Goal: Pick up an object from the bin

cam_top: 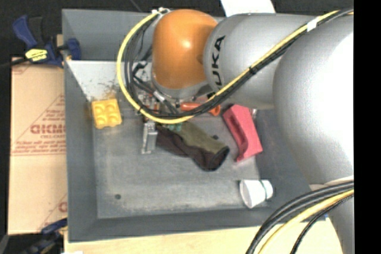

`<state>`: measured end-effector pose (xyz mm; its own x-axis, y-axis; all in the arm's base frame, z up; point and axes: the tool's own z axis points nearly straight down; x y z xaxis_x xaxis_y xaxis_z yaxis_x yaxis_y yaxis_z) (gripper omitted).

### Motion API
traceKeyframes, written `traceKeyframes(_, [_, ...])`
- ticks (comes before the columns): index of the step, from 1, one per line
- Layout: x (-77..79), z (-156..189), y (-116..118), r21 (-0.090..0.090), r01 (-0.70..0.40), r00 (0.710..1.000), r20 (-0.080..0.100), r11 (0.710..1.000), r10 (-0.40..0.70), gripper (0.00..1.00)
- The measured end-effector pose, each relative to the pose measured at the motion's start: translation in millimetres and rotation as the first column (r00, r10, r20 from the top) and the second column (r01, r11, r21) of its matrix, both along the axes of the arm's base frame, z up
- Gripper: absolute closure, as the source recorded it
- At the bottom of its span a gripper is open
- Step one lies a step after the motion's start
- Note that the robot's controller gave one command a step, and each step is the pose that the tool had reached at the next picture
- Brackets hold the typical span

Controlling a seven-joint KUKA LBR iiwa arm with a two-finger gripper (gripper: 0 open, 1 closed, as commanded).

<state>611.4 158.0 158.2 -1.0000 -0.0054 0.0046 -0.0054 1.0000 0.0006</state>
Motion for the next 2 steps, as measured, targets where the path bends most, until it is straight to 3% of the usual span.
traceKeyframes(1, [1.8, 5.3, -1.1, 0.001, 0.006, 1.0, 0.008, 1.0, -0.006, 0.0])
traceKeyframes(2, [-13.7, -87.2, -75.2, 0.002, 0.203, 0.979, 0.008, 0.979, -0.203, 0.0])
